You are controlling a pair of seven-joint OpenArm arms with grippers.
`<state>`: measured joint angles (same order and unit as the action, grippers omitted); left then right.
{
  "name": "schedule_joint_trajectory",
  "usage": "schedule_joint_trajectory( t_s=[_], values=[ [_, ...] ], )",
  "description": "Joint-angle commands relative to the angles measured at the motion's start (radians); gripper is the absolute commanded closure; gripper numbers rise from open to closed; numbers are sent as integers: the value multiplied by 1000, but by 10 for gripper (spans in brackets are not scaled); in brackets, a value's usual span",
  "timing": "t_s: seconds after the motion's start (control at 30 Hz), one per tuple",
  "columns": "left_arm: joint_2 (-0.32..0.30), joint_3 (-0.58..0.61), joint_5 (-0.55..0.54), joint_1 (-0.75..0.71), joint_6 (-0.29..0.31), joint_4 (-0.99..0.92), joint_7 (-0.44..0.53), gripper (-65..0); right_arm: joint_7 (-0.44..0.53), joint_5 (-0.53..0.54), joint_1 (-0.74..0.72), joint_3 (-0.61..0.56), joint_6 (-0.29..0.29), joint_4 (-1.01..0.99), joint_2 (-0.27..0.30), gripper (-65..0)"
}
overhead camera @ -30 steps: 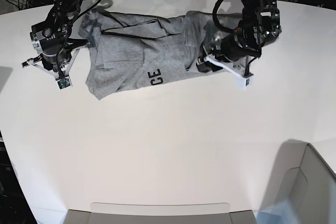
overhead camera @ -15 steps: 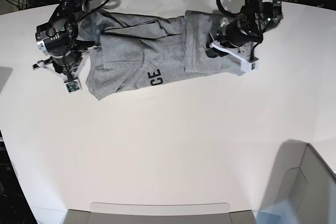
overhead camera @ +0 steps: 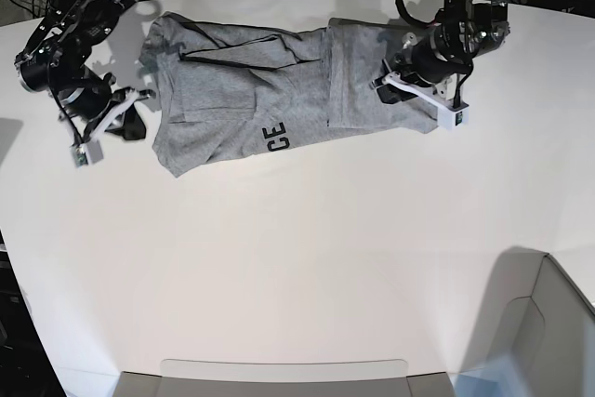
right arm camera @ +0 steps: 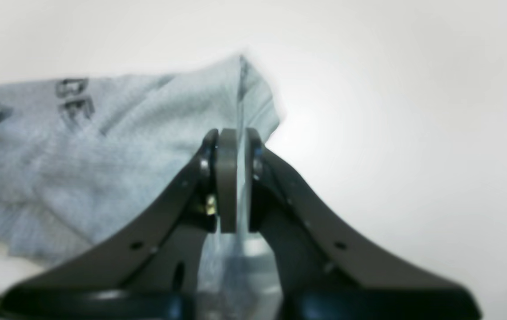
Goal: Fold the T-shirt properly
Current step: 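Release the right gripper and move it to the other strip end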
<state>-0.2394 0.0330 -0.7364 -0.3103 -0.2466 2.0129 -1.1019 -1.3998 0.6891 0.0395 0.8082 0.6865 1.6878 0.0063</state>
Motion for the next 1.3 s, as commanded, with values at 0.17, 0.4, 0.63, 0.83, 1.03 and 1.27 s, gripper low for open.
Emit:
schedule_joint_trajectory(
  t_s=[0.17,0.4,0.63,0.83,1.03,1.27],
  values=[
    [-11,-8,-4,3,3,15,4,-165,4,57,43,-2,12,-153,53,-41],
    [-11,0,-4,3,3,13,4,-165,4,54,96,18,12,-91,50,-41],
    [-11,0,-4,3,3,-1,6,-165,4,59,90,43,12,-73,44,-41],
    [-11,0,-4,-11,3,-1,6,-165,4,54,92,40,12,-104,33,-41],
    [-10,0,-4,-19,3,-1,12,-165,4,40,90,41,12,-188,41,-41],
    [-10,0,-4,-20,3,-1,12,-165,4,-81,32,122,12,-186,60,-41]
  ],
)
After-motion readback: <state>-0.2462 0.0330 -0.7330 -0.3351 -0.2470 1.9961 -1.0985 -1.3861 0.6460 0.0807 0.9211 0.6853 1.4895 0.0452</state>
